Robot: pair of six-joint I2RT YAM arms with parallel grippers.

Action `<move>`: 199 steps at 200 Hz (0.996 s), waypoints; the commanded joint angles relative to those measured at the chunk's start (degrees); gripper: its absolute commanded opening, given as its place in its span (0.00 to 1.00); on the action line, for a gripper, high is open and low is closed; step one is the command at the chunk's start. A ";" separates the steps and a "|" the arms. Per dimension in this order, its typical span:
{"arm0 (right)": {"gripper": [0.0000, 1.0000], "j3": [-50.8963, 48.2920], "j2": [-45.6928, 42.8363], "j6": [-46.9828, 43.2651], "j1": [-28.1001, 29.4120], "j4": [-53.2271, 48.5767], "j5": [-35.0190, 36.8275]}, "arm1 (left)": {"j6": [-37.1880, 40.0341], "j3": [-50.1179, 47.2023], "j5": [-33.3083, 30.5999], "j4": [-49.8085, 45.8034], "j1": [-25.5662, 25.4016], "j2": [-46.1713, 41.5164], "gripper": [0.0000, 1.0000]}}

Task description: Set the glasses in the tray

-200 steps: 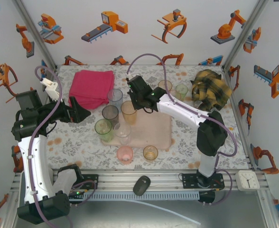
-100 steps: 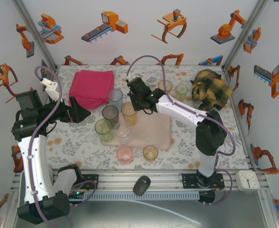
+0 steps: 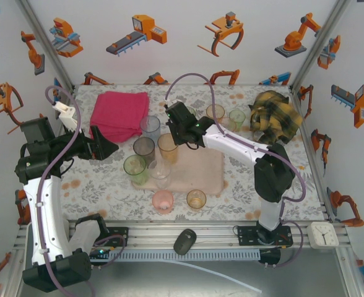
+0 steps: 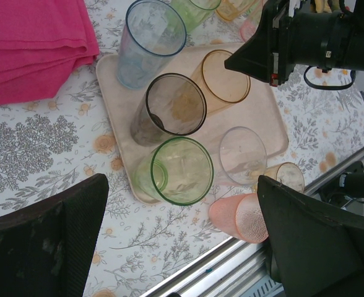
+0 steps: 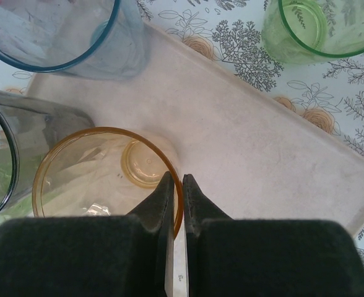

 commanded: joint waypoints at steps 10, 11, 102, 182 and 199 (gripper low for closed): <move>0.12 -0.97 -0.22 1.19 0.28 1.02 0.83 | -0.55 -0.29 1.72 0.70 0.47 -0.63 0.98; 0.12 -0.95 -0.23 1.19 0.28 1.02 0.83 | -0.51 -0.25 1.77 0.70 0.46 -0.59 0.98; 0.19 -1.00 -1.49 1.54 0.28 -0.12 1.54 | -0.89 -0.16 2.10 0.78 0.46 -0.56 0.98; 0.23 -0.36 -1.89 1.72 0.28 -1.35 0.57 | -0.97 -0.11 2.16 0.96 0.47 -0.25 0.98; 0.22 0.05 -1.91 1.77 0.32 -1.86 0.40 | -1.00 -0.03 2.14 1.03 0.52 -0.19 0.98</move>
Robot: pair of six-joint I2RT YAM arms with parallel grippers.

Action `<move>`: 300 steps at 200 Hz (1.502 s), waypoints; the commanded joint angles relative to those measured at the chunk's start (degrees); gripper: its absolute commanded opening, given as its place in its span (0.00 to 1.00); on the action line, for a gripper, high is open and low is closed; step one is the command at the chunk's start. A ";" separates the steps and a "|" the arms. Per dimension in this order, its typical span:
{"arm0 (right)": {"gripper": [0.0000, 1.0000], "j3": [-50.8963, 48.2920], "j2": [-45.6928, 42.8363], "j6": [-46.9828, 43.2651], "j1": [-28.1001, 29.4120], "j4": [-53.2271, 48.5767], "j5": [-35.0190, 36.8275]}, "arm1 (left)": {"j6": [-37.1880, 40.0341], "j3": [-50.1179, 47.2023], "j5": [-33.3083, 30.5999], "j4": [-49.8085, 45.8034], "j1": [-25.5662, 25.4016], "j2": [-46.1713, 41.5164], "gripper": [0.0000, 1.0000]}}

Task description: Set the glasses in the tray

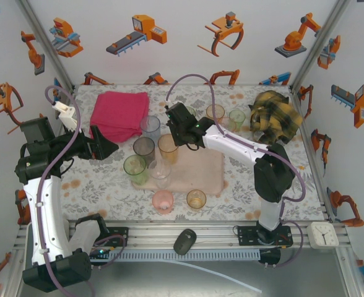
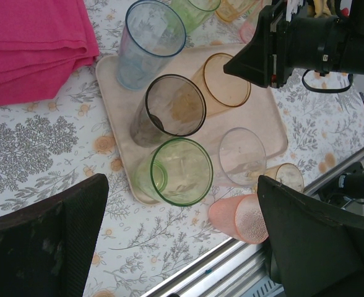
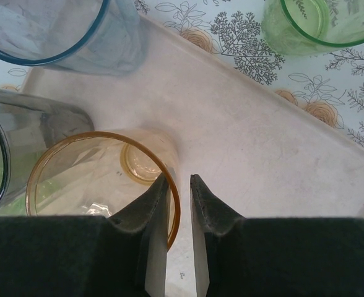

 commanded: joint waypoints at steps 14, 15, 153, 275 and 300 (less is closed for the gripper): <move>0.22 0.85 -1.87 0.69 0.26 -1.39 0.04 | -0.65 0.08 2.21 0.87 0.48 -0.05 0.98; 0.22 0.83 -1.89 0.72 0.27 -1.44 0.02 | -0.65 0.07 2.24 0.90 0.45 -0.03 0.98; 0.16 2.99 -2.13 0.65 0.28 -3.75 -2.76 | -0.66 -0.09 2.10 0.93 0.51 -0.24 0.98; 0.18 6.80 -0.20 1.19 0.28 -6.83 -5.32 | -0.58 -0.10 2.01 0.92 0.54 -0.60 0.98; 0.18 6.89 0.53 1.19 0.28 -7.26 -5.27 | -0.56 -0.12 2.08 0.90 0.52 -0.63 0.98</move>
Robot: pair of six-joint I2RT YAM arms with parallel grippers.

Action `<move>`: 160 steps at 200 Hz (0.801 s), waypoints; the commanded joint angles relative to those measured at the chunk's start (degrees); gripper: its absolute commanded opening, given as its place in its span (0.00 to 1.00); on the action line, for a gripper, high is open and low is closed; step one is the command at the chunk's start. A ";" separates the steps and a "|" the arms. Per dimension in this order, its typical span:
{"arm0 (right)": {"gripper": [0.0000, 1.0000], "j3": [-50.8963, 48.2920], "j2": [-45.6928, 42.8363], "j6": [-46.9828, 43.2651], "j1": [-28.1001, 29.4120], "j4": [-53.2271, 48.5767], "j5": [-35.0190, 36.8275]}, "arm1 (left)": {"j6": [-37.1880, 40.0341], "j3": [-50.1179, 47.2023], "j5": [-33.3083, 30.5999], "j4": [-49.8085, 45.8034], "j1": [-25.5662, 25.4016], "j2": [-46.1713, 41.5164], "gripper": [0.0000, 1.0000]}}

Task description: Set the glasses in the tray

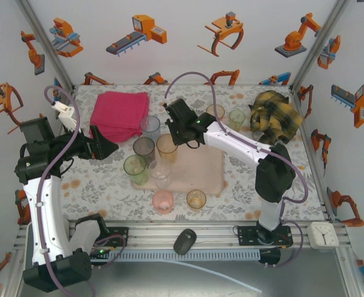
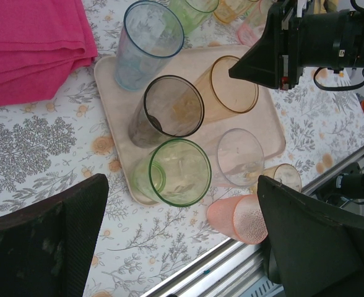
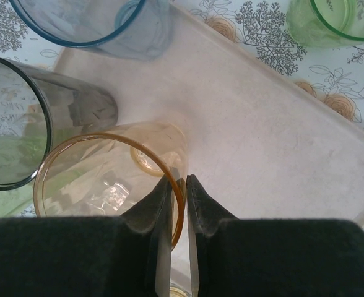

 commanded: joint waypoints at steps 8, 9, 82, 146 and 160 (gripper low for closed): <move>0.18 2.26 0.85 1.15 0.28 -1.06 -0.70 | -0.49 -0.12 1.48 0.94 0.26 -0.59 0.98; 0.18 2.26 0.85 1.15 0.28 -1.06 -0.70 | -0.51 -0.12 1.48 0.92 0.23 -0.61 0.98; 0.22 2.22 1.99 1.24 0.28 -1.32 -1.21 | -0.47 -0.12 1.40 0.91 0.25 -0.65 0.98; 0.27 2.44 2.53 1.41 0.26 -1.93 -0.91 | -0.46 -0.29 1.48 0.90 0.23 -0.90 0.98; 0.29 2.44 2.54 1.41 0.28 -1.89 -0.96 | -0.67 -0.21 1.65 1.04 0.26 -0.68 0.98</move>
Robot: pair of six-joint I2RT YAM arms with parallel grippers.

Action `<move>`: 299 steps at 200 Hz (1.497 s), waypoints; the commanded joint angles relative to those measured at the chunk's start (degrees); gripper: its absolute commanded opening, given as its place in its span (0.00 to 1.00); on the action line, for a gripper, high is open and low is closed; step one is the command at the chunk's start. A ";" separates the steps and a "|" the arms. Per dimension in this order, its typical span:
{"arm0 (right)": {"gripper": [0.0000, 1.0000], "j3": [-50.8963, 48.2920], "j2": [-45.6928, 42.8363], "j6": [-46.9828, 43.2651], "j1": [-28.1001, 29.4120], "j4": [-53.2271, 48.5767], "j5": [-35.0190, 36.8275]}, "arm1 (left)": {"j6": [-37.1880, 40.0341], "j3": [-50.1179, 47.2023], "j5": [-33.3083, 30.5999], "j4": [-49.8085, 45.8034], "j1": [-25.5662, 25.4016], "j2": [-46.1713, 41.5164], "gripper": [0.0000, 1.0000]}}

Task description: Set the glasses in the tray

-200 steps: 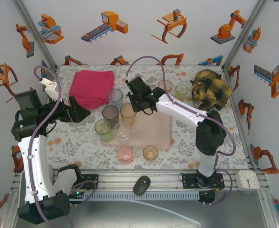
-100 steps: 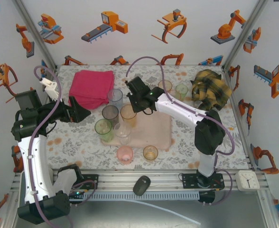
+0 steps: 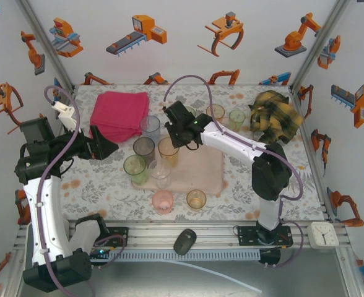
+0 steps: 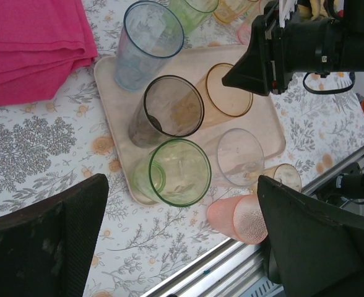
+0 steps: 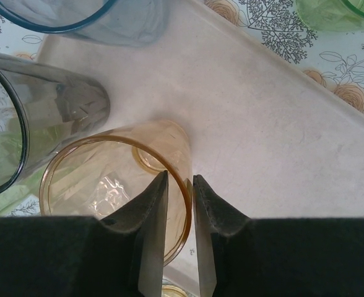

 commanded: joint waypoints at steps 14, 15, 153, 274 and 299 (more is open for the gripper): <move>0.33 2.73 0.70 1.19 0.28 -1.43 -0.95 | -0.96 -0.21 1.96 1.37 0.21 -0.45 0.98; 0.33 2.79 0.73 1.22 0.28 -1.48 -0.95 | -0.97 -0.21 2.03 1.40 0.25 -0.42 0.98; 0.42 3.60 -3.95 0.31 0.29 -2.21 2.43 | -0.19 1.49 1.22 0.37 0.77 -0.83 0.98; 0.44 8.00 -10.85 -2.96 -0.56 -6.50 5.63 | 2.29 1.60 -0.16 -1.76 1.26 -1.21 0.97; 0.44 7.19 -12.45 -2.30 -2.82 -6.68 6.69 | 2.17 1.53 0.25 -1.68 1.27 -0.83 0.97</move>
